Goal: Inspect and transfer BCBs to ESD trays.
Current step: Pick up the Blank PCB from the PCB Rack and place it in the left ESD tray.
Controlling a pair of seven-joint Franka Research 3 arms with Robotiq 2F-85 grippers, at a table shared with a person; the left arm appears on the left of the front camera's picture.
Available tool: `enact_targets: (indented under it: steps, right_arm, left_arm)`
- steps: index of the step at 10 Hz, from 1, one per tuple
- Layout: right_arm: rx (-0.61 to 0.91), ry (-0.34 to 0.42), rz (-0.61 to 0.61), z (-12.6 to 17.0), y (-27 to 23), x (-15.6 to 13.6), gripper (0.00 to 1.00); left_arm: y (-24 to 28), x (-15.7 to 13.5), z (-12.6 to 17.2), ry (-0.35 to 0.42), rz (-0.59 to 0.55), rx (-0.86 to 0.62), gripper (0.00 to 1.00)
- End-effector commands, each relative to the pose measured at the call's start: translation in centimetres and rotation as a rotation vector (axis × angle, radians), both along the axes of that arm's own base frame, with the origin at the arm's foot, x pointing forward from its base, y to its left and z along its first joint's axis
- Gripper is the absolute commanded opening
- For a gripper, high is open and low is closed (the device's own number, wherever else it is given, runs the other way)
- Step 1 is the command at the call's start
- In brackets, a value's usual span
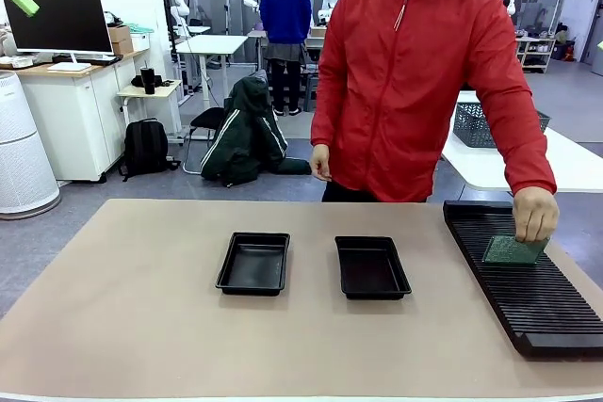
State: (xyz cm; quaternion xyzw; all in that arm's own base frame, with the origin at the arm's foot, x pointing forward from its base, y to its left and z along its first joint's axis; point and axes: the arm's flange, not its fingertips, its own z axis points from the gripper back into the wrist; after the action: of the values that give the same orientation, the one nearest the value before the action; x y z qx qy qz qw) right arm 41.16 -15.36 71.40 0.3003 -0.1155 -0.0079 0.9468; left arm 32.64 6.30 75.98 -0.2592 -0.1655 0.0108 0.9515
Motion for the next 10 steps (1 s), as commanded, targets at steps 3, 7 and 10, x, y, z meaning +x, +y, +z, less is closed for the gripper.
enact_targets:
  steps: [3, 7, 10]
  right_arm:
    - [-0.002, -0.006, 0.008, -0.02, 0.03, -0.05, 1.0]
    - [-0.002, -0.006, 0.008, -0.02, 0.03, -0.05, 1.0]
    - [-0.002, -0.006, 0.008, -0.02, 0.03, -0.05, 1.0]
  left_arm:
    - [-0.07, -0.14, 0.0, -0.002, -0.002, 0.001, 1.0]
    - [-0.07, -0.14, 0.0, -0.002, -0.002, 0.001, 1.0]
    - [-0.07, -0.14, 0.0, -0.002, -0.002, 0.001, 1.0]
